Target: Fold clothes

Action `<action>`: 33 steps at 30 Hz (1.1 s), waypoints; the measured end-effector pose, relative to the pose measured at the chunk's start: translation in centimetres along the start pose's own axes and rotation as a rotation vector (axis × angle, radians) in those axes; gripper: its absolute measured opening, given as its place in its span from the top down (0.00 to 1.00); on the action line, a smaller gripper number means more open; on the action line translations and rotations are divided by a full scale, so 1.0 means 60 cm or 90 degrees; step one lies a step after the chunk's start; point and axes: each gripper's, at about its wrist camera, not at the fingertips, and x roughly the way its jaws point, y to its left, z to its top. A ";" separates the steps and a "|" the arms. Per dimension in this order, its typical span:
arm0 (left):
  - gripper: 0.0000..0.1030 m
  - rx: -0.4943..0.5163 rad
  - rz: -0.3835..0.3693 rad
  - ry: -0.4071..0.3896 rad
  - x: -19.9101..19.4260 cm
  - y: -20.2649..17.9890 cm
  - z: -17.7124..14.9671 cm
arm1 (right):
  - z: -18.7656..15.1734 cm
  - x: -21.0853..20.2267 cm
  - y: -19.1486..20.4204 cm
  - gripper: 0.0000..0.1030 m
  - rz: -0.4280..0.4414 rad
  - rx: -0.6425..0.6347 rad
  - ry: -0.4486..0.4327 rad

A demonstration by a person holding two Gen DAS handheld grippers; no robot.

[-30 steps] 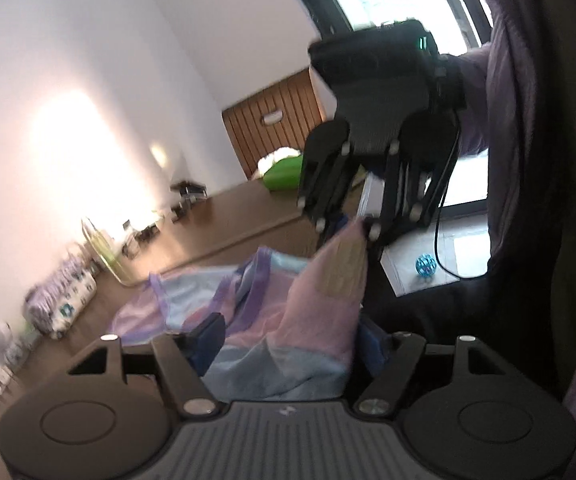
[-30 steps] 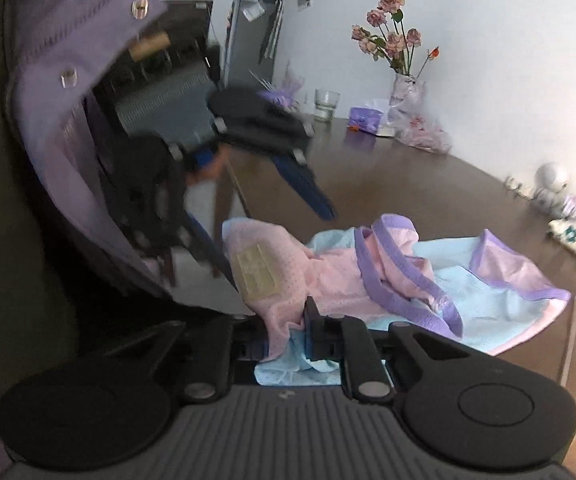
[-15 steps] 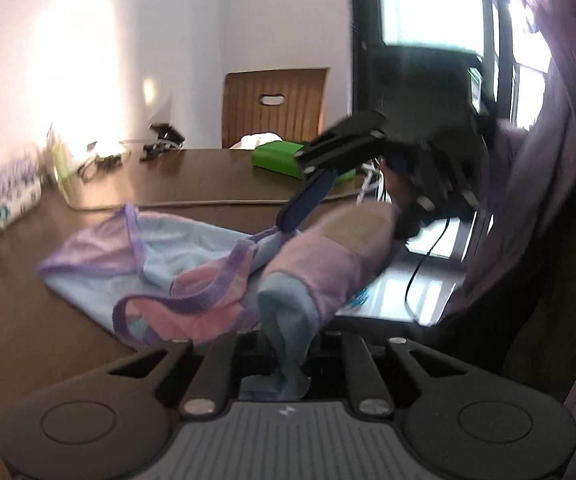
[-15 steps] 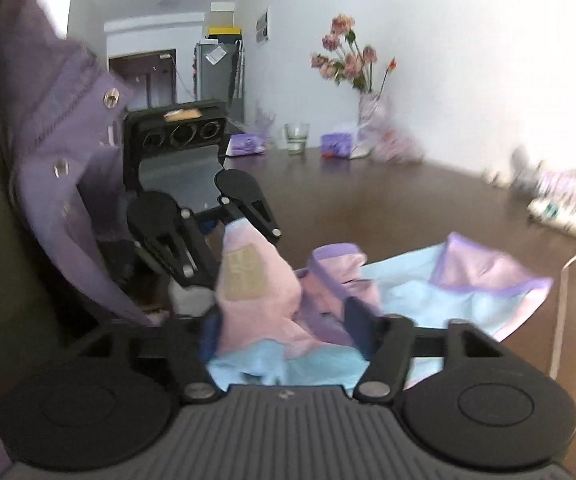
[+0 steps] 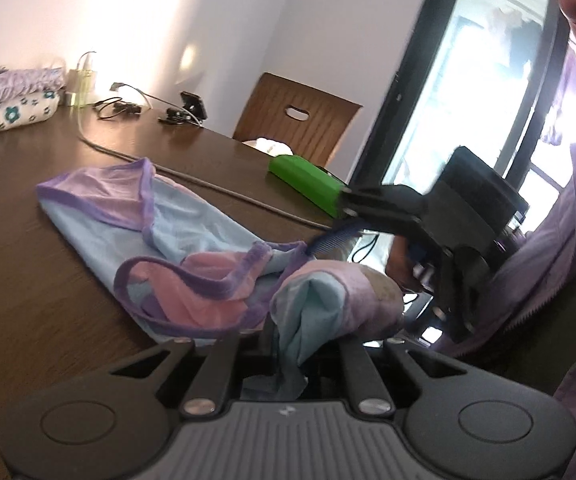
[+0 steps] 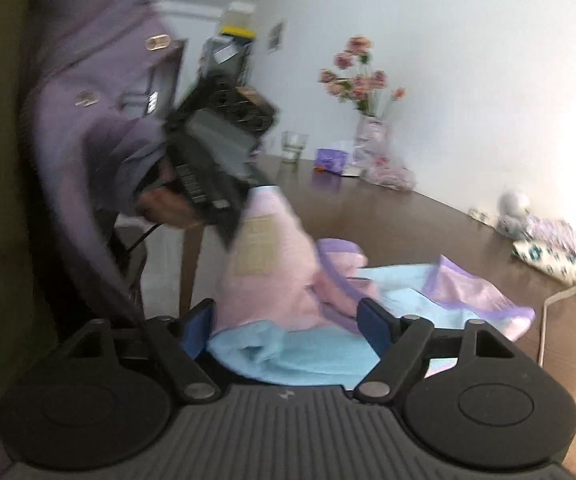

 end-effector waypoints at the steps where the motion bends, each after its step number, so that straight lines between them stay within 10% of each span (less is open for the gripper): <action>1: 0.92 -0.013 -0.002 -0.009 -0.002 0.002 0.000 | 0.002 -0.003 0.010 0.17 0.002 -0.017 0.003; 10: 0.92 -0.104 -0.032 -0.027 -0.001 0.019 -0.020 | -0.030 0.033 0.029 0.21 -0.076 -0.059 -0.009; 13: 0.92 -0.082 -0.036 -0.007 -0.005 0.007 -0.015 | -0.023 0.041 0.005 0.66 -0.011 -0.012 0.012; 16: 0.91 -0.090 -0.061 -0.009 -0.012 0.005 -0.009 | -0.016 0.029 -0.052 0.82 0.085 0.164 0.015; 20: 0.87 -0.164 -0.065 -0.102 -0.022 0.021 0.005 | -0.019 0.015 -0.129 0.83 0.152 0.370 -0.044; 25: 0.83 -0.222 0.050 -0.188 -0.007 0.033 0.034 | -0.042 0.032 -0.208 0.80 0.081 0.597 -0.067; 31: 0.63 -0.356 0.163 -0.225 0.024 0.063 0.022 | -0.044 0.039 -0.190 0.47 -0.129 0.610 -0.050; 33: 0.40 -0.364 0.174 -0.242 0.014 0.063 0.013 | -0.038 0.044 -0.176 0.44 -0.181 0.582 -0.038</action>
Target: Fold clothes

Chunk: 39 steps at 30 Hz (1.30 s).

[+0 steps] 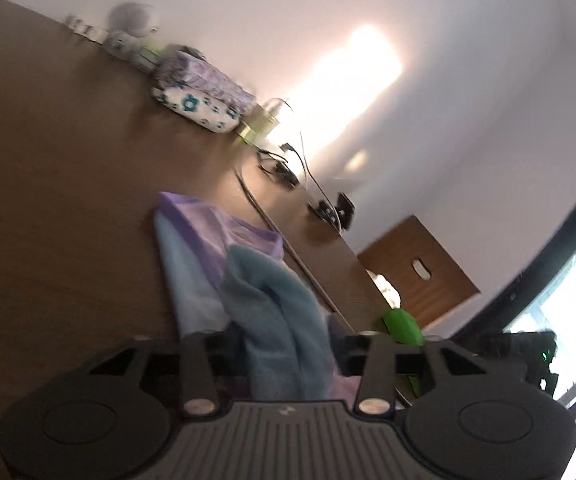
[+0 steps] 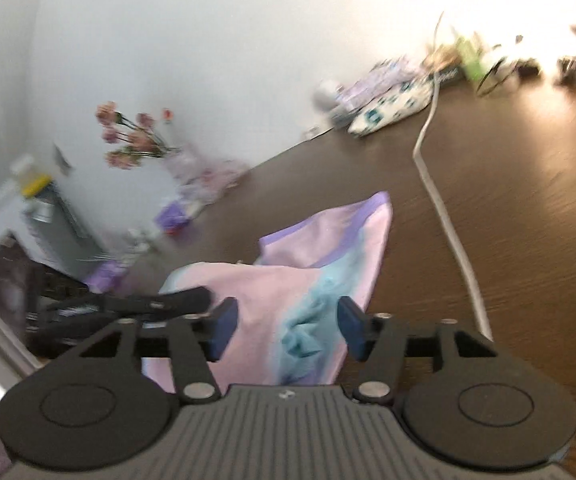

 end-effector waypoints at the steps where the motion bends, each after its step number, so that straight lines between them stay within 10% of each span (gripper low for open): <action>1: 0.33 0.003 0.004 -0.015 -0.010 0.000 -0.001 | -0.004 0.000 0.003 0.44 -0.002 -0.007 -0.004; 3: 0.17 0.009 0.008 -0.032 -0.028 -0.001 -0.004 | -0.009 0.003 0.009 0.44 -0.003 -0.011 -0.007; 12: 0.16 0.031 -0.017 -0.003 -0.041 -0.027 -0.032 | -0.030 -0.001 0.037 0.94 -0.027 -0.018 -0.068; 30: 0.09 0.272 -0.022 -0.049 -0.082 -0.100 -0.116 | -0.069 -0.007 0.047 0.90 -0.107 -0.050 -0.100; 35: 0.26 0.242 -0.016 -0.028 -0.061 -0.096 -0.124 | -0.076 -0.007 0.050 0.90 -0.117 -0.049 -0.104; 38: 0.90 0.186 -0.025 -0.039 -0.056 -0.079 -0.111 | -0.086 -0.011 0.056 0.90 -0.128 -0.052 -0.121; 39: 0.93 0.163 -0.024 -0.038 -0.055 -0.070 -0.105 | -0.090 -0.014 0.059 0.91 -0.133 -0.054 -0.130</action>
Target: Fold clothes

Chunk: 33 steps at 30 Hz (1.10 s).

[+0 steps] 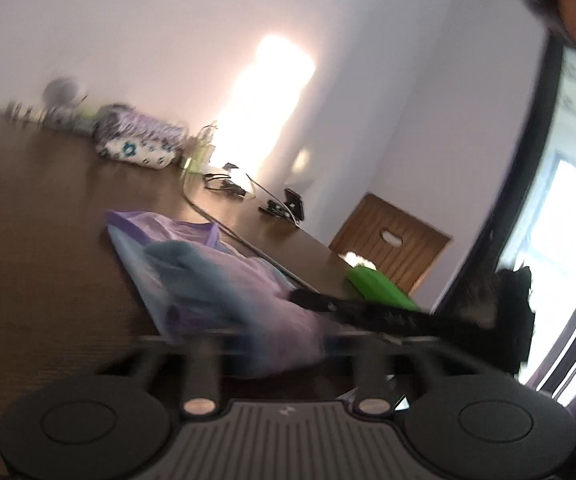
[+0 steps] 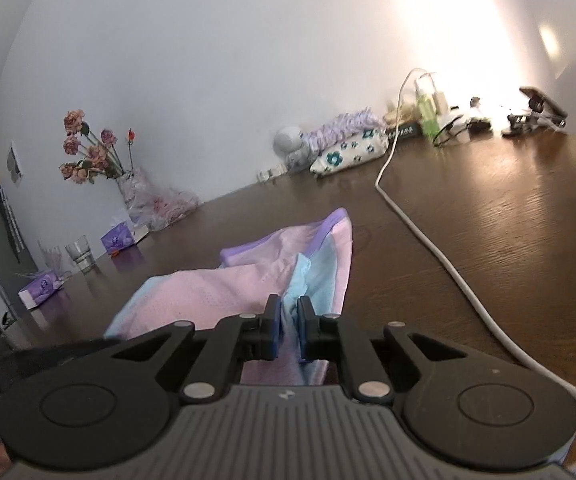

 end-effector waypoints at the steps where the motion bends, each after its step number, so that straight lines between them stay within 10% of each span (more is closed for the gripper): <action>1: 0.93 -0.028 0.003 0.002 0.003 0.010 0.002 | -0.001 -0.008 0.001 0.93 0.003 0.002 -0.017; 7: 0.83 -0.119 -0.014 -0.006 0.000 0.040 0.007 | -0.004 -0.036 0.007 0.95 0.004 -0.009 -0.057; 12: 0.15 -0.093 0.009 -0.022 -0.025 0.029 0.010 | -0.002 -0.032 -0.002 0.91 -0.003 0.001 -0.050; 17: 0.17 -0.068 0.010 0.004 -0.014 0.010 0.001 | -0.007 -0.023 -0.002 0.91 0.000 -0.006 -0.026; 19: 0.33 -0.065 0.020 0.004 -0.004 0.006 0.000 | -0.010 -0.022 0.000 0.91 0.004 -0.007 -0.018; 22: 0.83 -0.088 0.031 0.017 0.005 0.018 0.007 | -0.017 -0.025 0.004 0.91 0.013 -0.012 -0.009; 30: 0.63 -0.205 0.001 0.021 -0.001 0.063 0.014 | -0.024 -0.032 0.012 0.91 0.033 -0.034 0.007; 33: 0.88 -0.185 -0.003 0.040 0.004 0.059 0.018 | -0.016 -0.036 0.014 0.89 0.032 -0.038 0.010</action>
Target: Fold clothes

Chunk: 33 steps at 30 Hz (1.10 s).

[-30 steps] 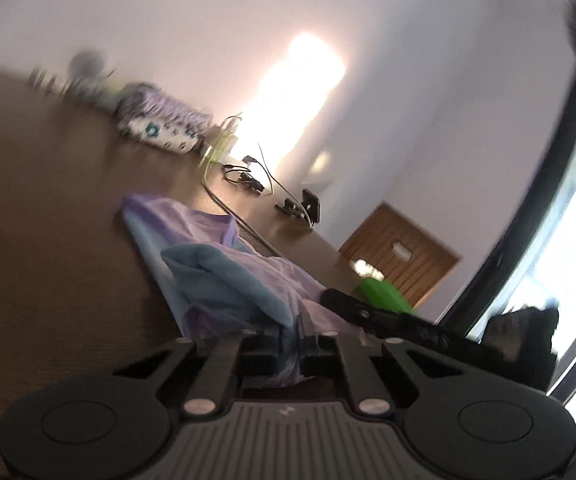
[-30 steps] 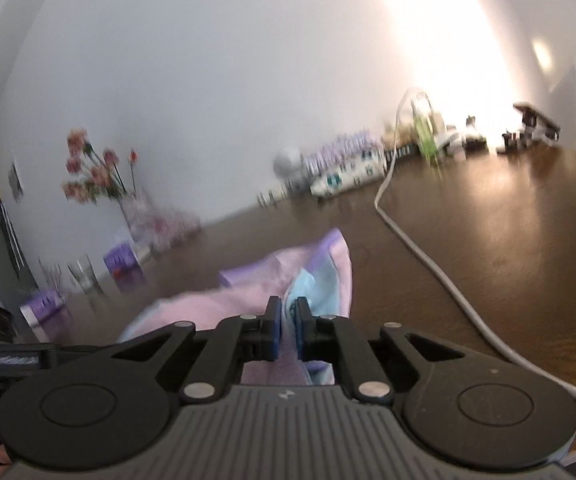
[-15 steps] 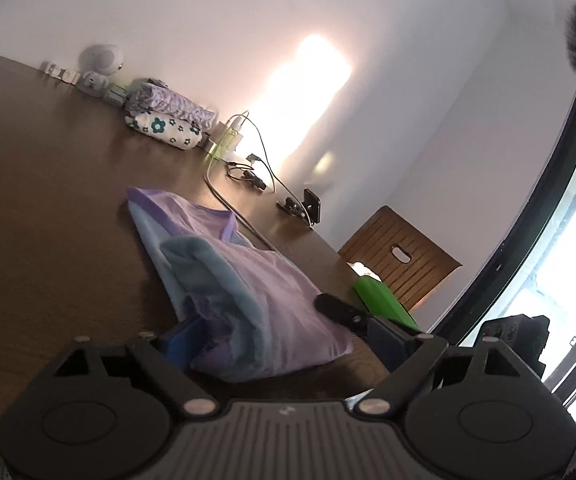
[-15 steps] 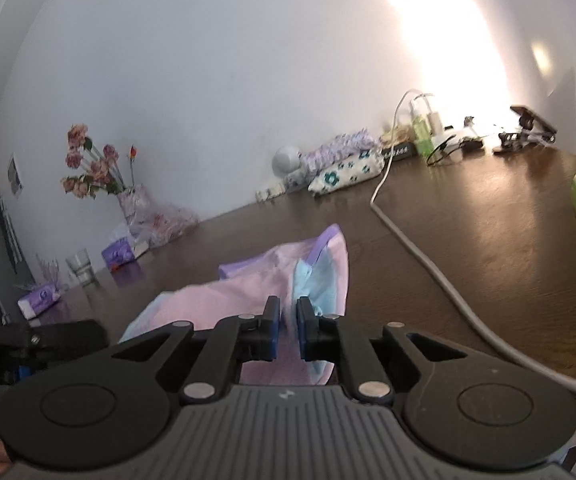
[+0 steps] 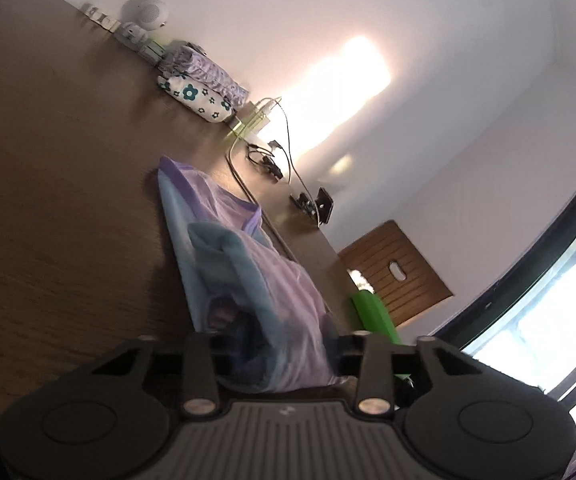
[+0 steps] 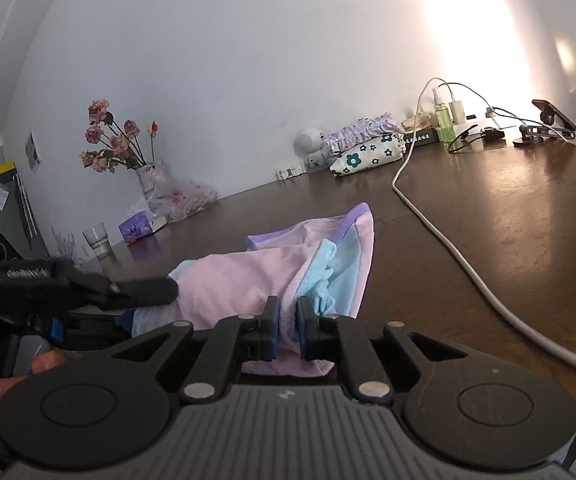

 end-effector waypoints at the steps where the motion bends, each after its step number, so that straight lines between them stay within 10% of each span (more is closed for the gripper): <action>1: 0.86 0.015 0.007 0.009 0.002 -0.002 0.002 | 0.007 -0.002 -0.001 0.83 0.003 0.002 -0.007; 4: 0.68 0.040 0.008 0.014 0.001 -0.006 0.015 | 0.043 0.005 -0.017 0.53 0.018 0.033 -0.020; 6: 0.24 0.041 0.018 0.008 0.001 -0.003 0.029 | 0.067 0.024 -0.032 0.50 0.041 0.059 -0.004; 11: 0.30 0.023 0.025 0.016 0.018 0.006 0.066 | 0.087 0.088 -0.056 0.51 0.043 0.090 0.085; 15: 0.82 0.047 0.058 0.024 0.042 0.000 0.074 | 0.078 0.104 -0.056 0.86 0.044 0.105 0.122; 21: 0.86 0.087 0.058 0.000 0.049 -0.018 0.074 | 0.081 0.063 -0.038 0.92 0.024 0.071 0.036; 25: 0.69 0.059 0.106 0.007 0.058 -0.001 0.073 | 0.066 0.082 -0.038 0.85 -0.020 0.062 0.061; 30: 0.26 0.089 0.065 -0.031 -0.013 -0.010 0.064 | 0.078 0.043 -0.043 0.62 -0.017 0.059 0.018; 33: 0.22 0.140 0.034 -0.017 -0.045 -0.037 0.034 | 0.082 0.020 -0.044 0.62 0.006 0.055 0.037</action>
